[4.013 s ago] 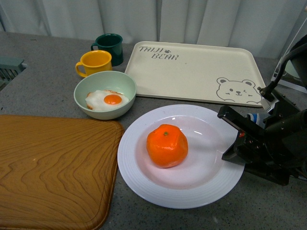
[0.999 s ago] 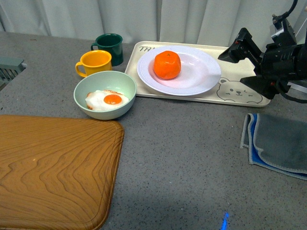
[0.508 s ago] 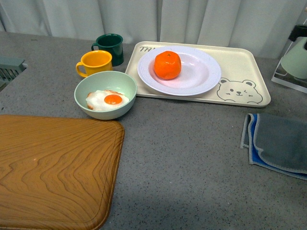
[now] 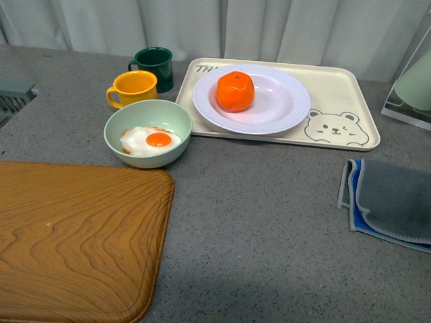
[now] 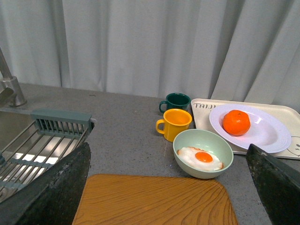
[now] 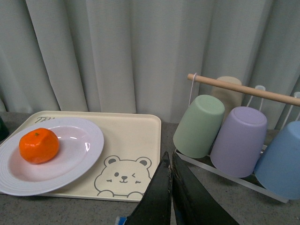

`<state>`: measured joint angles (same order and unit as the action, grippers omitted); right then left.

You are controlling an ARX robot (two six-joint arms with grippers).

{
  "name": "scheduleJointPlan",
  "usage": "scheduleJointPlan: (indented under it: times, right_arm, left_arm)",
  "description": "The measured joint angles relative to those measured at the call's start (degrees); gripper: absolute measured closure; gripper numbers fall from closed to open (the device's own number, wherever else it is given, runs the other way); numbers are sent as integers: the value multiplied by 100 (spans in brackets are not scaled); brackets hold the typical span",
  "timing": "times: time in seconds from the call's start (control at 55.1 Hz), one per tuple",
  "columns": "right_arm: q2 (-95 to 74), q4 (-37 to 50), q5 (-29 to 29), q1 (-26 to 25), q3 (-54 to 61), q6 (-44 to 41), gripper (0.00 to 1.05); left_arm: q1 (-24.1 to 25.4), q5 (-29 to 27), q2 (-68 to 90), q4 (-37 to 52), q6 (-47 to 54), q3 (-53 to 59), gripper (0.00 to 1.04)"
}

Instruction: Place orange and plate with both arms

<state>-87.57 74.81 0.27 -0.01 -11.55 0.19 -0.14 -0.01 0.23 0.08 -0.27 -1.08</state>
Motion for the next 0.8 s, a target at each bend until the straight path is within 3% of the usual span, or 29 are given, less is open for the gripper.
scheduleJointPlan:
  times: [0.291, 0.418, 0.799]
  right_arm:
    - [1408, -789, -13, 0, 625, 0, 104]
    - [2492, -1825, -15, 0, 691, 0, 104]
    - [4291, -3206, -15, 0, 1047, 0, 104]
  left_arm:
    - [0, 0, 0, 0, 0, 0, 7]
    - [0, 0, 0, 0, 0, 0, 7]
    - [0, 0, -2, 0, 0, 0, 7]
